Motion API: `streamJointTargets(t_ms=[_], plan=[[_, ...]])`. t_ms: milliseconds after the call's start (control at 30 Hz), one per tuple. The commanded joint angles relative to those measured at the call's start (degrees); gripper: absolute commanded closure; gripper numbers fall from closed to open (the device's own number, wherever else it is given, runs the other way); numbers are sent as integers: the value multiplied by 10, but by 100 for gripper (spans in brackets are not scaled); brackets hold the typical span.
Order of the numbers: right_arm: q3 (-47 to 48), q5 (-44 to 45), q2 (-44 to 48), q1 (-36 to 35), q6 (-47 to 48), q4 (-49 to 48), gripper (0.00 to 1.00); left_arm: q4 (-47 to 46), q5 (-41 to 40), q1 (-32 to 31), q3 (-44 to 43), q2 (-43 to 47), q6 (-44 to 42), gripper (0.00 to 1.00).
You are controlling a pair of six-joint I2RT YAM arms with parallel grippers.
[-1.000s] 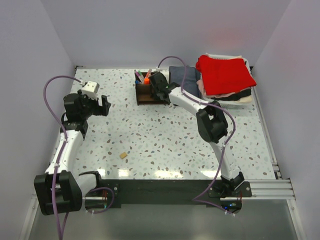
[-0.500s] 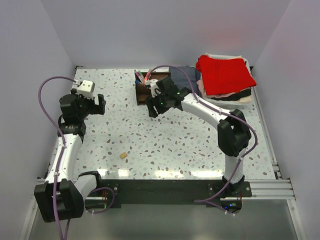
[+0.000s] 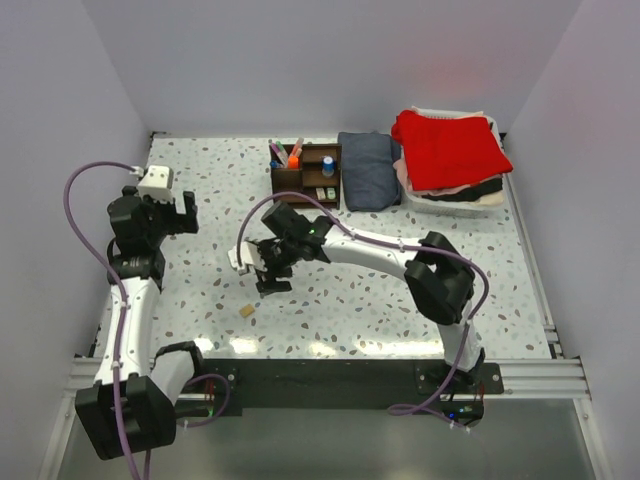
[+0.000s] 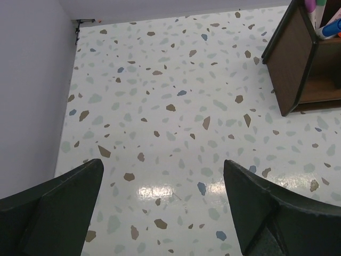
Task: Sort the stationery into containers
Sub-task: Pick up the stationery from the center of the board.
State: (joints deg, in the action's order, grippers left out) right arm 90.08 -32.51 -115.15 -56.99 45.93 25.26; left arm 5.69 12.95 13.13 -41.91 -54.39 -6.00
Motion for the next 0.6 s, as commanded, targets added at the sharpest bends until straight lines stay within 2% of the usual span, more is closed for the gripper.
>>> streamJointTargets(t_ms=[0, 300, 567], plan=[[16, -28, -30, -18, 139, -4, 26, 7, -12, 8, 11, 19, 10, 0], [65, -60, -84, -34, 182, 36, 35, 27, -29, 8, 11, 32, -5, 0], [81, -65, -112, -40, 169, 41, 38, 39, -31, 8, 17, 37, -3, 0]])
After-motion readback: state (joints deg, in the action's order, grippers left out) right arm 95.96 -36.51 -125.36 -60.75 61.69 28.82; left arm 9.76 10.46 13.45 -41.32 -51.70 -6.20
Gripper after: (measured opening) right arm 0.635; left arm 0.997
